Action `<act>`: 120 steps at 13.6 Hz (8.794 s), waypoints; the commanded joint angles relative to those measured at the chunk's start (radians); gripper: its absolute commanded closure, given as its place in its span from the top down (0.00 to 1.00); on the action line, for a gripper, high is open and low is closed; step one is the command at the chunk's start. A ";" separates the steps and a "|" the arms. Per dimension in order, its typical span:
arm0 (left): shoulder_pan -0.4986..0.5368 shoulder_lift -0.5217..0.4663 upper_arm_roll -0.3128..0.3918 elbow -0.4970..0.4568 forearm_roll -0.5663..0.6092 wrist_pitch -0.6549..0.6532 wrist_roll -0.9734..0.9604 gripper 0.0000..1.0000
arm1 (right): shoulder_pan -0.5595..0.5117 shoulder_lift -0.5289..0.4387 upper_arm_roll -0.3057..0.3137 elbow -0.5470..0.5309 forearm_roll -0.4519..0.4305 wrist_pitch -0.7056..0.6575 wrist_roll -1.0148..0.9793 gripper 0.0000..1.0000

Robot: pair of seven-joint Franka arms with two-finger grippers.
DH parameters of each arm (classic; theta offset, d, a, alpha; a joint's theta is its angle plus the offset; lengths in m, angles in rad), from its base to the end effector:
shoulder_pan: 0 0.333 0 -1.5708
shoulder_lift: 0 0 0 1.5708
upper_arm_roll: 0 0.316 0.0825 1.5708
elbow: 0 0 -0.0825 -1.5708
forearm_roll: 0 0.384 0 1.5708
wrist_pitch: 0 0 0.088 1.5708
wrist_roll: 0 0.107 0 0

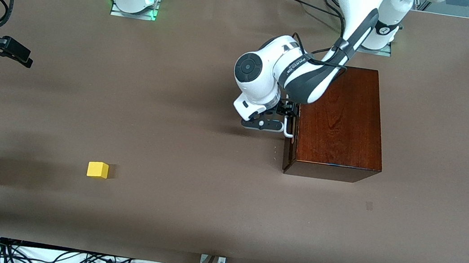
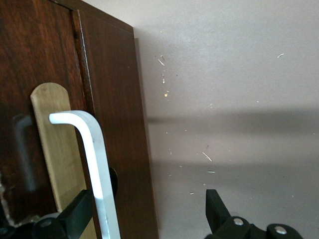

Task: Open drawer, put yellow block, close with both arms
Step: 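Pull the drawer out of the wooden box with the left gripper, then release the handle and retract the left gripper while the right gripper reaches the cube, then grasp the yellow cube with the right gripper and lift it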

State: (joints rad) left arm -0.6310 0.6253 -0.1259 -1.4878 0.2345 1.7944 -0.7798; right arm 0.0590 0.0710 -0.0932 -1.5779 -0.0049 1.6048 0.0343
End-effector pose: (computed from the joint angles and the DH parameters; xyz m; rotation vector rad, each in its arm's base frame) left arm 0.5123 -0.4394 0.2874 -2.8168 0.0752 0.1781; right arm 0.5768 -0.0184 0.5840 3.1275 -0.1066 -0.0685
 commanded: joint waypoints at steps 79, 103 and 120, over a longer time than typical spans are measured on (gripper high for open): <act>0.138 -0.228 -0.061 0.256 -0.126 -0.322 -0.066 1.00 | 0.058 0.476 0.023 0.470 0.042 0.076 0.015 1.00; 0.600 -0.751 0.094 -0.351 -0.244 -0.133 0.643 1.00 | 0.085 0.866 0.023 0.319 0.072 0.698 0.093 1.00; 0.639 -0.638 0.094 -0.158 -0.241 -0.135 0.634 1.00 | 0.212 0.376 0.024 0.322 0.074 -0.023 0.344 0.00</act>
State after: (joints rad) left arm -0.0053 -0.0451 -0.0284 -1.7029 0.0135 1.6698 -0.1611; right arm 0.2210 0.5283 -0.0662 -1.2152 0.0540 1.6555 0.2409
